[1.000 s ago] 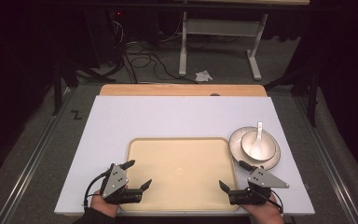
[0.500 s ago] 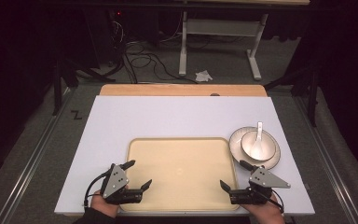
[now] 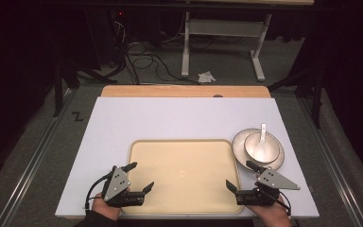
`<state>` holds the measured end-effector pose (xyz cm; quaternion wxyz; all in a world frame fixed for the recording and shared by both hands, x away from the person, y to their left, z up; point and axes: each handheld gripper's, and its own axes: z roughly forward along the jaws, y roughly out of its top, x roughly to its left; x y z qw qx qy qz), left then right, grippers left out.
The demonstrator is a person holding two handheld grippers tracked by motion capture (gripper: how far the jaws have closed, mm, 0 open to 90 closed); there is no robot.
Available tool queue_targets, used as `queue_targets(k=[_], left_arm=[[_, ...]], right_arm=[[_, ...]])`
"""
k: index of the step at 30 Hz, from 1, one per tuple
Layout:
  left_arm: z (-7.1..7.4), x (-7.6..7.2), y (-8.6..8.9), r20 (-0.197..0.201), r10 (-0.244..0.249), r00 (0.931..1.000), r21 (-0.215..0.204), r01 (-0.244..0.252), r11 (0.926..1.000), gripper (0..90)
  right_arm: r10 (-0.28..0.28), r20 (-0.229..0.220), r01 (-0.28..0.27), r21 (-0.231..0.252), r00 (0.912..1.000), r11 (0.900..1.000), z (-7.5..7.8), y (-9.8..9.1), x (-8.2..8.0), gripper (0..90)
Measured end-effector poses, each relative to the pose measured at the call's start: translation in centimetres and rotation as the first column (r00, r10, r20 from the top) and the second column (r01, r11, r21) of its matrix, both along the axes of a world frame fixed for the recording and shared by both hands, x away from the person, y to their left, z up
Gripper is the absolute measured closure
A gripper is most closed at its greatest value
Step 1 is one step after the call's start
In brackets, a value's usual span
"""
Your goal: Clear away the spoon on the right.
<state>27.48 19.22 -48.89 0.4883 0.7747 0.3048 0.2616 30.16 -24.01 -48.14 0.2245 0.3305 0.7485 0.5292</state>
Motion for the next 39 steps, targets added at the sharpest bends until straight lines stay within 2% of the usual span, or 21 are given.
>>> queue_targets(k=[4, 6, 12, 16, 19, 24, 25, 29, 33, 35, 39], left_arm=[[0.0, 0.1, 0.0, -0.002, 0.002, 1.0, -0.003, -0.002, 1.0, 16.0], [0.0, 0.0, 0.1, 0.0, 0.003, 1.0, -0.002, -0.003, 1.0, 16.0], [0.0, -0.1, 0.1, 0.001, 0.004, 1.0, -0.006, -0.004, 1.0, 16.0], [0.1, -0.1, 0.1, 0.003, 0.006, 1.0, -0.01, -0.006, 0.9999, 16.0], [0.0, -0.1, 0.1, 0.001, 0.005, 1.0, -0.01, -0.005, 0.9999, 16.0], [0.1, -0.1, 0.1, 0.01, 0.005, 0.9999, -0.005, -0.005, 1.0, 16.0], [0.1, -0.2, 0.1, 0.01, 0.003, 0.9999, -0.005, -0.003, 1.0, 16.0], [0.1, -0.1, 0.0, 0.009, -0.002, 1.0, -0.001, 0.002, 1.0, 16.0], [0.1, -0.1, 0.0, 0.009, -0.006, 0.9999, 0.001, 0.006, 1.0, 16.0], [0.1, -0.1, 0.0, 0.008, -0.007, 0.9999, 0.002, 0.007, 1.0, 16.0], [0.1, -0.1, 0.0, 0.008, -0.006, 0.9999, 0.001, 0.006, 1.0, 16.0]], right_arm=[[-0.018, 0.006, 0.018, -0.01, 0.9998, 0.9998, 0.7, -0.6, 0.0, 3.1], [-0.037, 0.005, 0.037, -0.016, 0.9993, 0.9992, 1.0, -0.9, 0.1, 8.6], [-0.072, 0.012, 0.072, 0.011, 0.9973, 0.9973, 1.7, -2.1, 0.7, 22.8], [-0.098, 0.019, 0.097, 0.016, 0.995, 0.9951, 2.3, -2.7, 1.2, 28.2], [-0.129, 0.003, 0.129, 0.023, 0.9917, 0.9914, 2.9, -3.2, 1.9, 31.8], [-0.176, -0.028, 0.176, -0.009, 0.9839, 0.9843, 3.5, -3.8, 3.2, 33.9], [-0.21, -0.034, 0.209, -0.019, 0.9772, 0.9777, 3.8, -4.2, 3.8, 36.3], [-0.248, -0.061, 0.247, -0.02, 0.9668, 0.9687, 4.3, -4.8, 5.1, 39.0], [-0.266, -0.053, 0.265, -0.039, 0.9624, 0.9636, 4.8, -5.1, 6.3, 51.5], [-0.259, -0.068, 0.256, -0.051, 0.9636, 0.9654, 5.1, -5.3, 7.2, 52.0], [-0.27, -0.055, 0.263, -0.102, 0.9614, 0.9594, 5.3, -5.2, 8.6, 57.5]])
